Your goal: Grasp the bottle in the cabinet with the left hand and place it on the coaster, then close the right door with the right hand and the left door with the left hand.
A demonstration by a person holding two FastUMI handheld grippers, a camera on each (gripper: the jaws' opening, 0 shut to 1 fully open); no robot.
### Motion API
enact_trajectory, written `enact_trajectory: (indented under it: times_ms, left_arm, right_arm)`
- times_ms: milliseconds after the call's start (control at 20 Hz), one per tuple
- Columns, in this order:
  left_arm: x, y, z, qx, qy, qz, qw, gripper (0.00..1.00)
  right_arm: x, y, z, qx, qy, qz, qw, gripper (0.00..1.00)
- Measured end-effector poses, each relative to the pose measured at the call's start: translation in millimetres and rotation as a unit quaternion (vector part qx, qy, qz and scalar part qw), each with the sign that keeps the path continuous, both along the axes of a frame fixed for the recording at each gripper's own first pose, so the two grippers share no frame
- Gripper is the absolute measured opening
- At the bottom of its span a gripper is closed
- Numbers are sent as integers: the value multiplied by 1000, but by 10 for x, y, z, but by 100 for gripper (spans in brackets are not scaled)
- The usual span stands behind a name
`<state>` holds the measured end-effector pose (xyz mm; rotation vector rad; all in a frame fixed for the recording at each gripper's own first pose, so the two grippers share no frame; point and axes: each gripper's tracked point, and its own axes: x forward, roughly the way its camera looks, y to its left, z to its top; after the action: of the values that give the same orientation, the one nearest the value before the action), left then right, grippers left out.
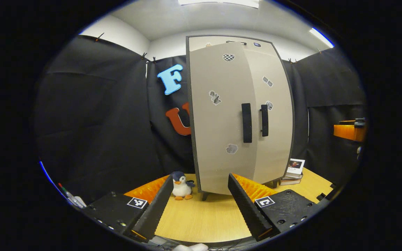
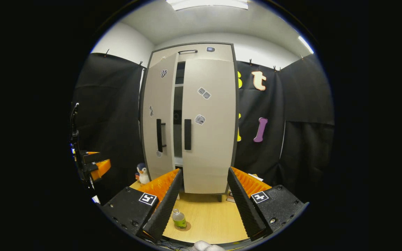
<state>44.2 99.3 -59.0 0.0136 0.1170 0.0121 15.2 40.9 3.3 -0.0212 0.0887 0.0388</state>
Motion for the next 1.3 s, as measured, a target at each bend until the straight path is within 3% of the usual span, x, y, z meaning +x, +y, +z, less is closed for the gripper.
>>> enact_trajectory:
  times_ms: [450, 1300]
  left_arm:
    - [-214, 145, 44, -5, -10, 23, 1000, 96]
    - [-236, 30, 170, -11, -23, 7, 1000, 96]
  right_arm:
    - [11, 105, -54, -3, -7, -9, 1000, 83]
    - [-59, 48, -22, 0, -20, -23, 1000, 83]
